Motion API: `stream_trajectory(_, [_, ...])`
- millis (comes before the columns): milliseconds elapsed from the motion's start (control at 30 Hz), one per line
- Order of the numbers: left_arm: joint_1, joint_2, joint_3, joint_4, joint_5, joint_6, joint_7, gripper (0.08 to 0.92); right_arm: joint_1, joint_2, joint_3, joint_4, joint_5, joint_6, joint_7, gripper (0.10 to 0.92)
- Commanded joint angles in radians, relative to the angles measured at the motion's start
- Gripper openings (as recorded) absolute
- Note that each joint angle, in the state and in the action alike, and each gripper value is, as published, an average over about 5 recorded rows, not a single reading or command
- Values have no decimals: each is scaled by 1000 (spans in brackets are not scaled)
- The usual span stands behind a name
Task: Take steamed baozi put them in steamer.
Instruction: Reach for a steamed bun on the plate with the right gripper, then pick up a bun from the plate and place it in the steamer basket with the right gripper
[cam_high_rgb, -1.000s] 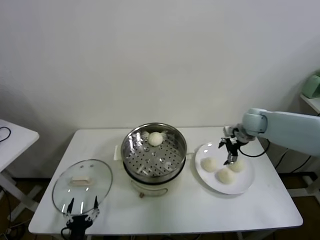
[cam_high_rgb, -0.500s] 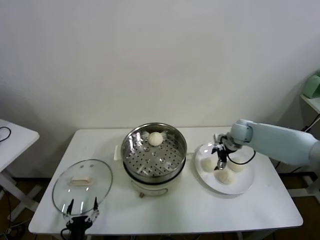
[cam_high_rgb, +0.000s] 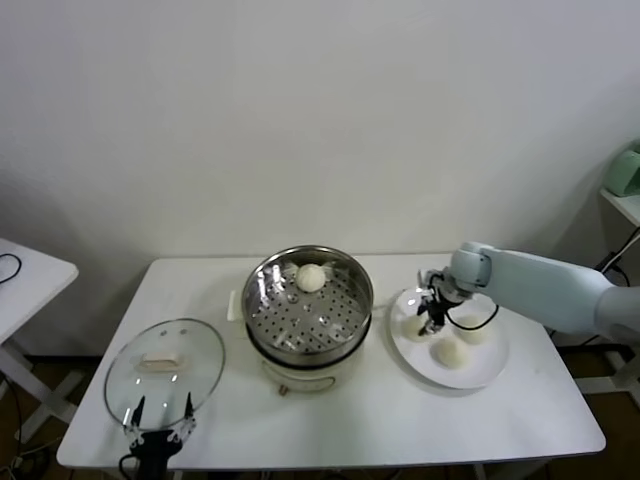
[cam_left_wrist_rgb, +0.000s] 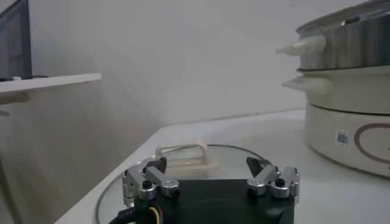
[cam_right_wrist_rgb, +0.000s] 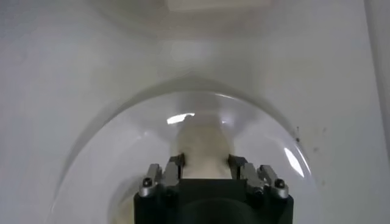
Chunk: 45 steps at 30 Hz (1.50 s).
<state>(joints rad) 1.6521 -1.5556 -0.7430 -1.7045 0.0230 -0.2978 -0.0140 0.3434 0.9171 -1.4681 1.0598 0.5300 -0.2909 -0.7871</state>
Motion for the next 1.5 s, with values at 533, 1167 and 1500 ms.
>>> stream_trajectory(533, [16,2,-2,-27,3,6,0,823,875,24,-384,334,431,14,-201,492])
stream_trajectory(1167, [18,-5,10,-35,18,1,0,823,441,444,-15,266,429,-219,54,492])
stream_trajectory(1500, [19,-5,11,-17,33,-5,0,823,279,487,-31,180,303,-209,68,496])
